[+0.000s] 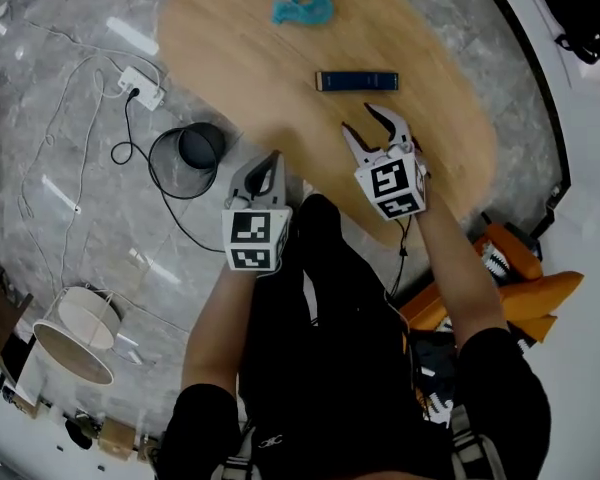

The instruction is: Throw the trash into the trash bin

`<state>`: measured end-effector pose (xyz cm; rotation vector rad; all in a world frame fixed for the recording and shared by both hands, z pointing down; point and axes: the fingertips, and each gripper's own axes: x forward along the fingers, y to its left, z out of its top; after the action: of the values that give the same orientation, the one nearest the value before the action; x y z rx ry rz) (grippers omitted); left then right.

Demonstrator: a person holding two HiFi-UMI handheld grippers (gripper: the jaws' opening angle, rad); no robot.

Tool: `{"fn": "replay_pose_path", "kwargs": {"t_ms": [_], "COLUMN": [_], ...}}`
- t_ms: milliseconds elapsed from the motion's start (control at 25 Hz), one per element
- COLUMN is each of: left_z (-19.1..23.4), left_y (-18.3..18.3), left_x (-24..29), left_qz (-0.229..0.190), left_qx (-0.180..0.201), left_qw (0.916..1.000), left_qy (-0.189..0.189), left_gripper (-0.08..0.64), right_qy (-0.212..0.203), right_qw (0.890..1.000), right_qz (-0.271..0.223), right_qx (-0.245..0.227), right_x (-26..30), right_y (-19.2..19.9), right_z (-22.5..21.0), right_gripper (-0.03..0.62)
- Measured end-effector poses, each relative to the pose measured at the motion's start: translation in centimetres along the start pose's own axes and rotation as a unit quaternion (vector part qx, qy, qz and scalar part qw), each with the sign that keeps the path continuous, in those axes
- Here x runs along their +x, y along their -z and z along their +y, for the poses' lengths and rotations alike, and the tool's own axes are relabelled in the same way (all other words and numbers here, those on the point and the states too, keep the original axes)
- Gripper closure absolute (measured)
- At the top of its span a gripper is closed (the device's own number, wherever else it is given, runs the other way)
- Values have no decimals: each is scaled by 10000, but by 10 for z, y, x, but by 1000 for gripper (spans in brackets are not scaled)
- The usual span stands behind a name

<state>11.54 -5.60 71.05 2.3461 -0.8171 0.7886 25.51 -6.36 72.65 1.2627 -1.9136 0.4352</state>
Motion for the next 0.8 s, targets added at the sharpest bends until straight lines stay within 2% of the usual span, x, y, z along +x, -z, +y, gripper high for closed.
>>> {"fn": "replay_pose_path", "kwargs": {"t_ms": [120,240,360,520,680,800], "left_z": [0,6,15,21,28,31], "left_y": [10,20,34,45,46,44], "left_x": [-3,-7,-13,-19,-23,-25], "left_qz": [22,48,120,140,82,8], "left_qx": [-113,-291,-433,-527,-646,-714], "left_qw": [9999,9995,9988,9981,9971,9966], "left_qy": [4,-89,-217,-274,-385,-421], "left_gripper": [549,548,548,548,549,548], "right_qy": [-387,-566,-661,-854,-1134,-1322], "right_qw": [9964,9876,9724,9440,9232,9176], "right_qz": [379,635,929,1369,1682,2014], "right_qx": [-657,-1320,-2038,-2878,-3264,-3161], "right_x": [18,36,58,80,97,106], "right_y": [7,10,19,35,42,49], "right_z": [-9,-23,-31,-34,-36,-39], "right_gripper": [414,409,408,402,392,388]}}
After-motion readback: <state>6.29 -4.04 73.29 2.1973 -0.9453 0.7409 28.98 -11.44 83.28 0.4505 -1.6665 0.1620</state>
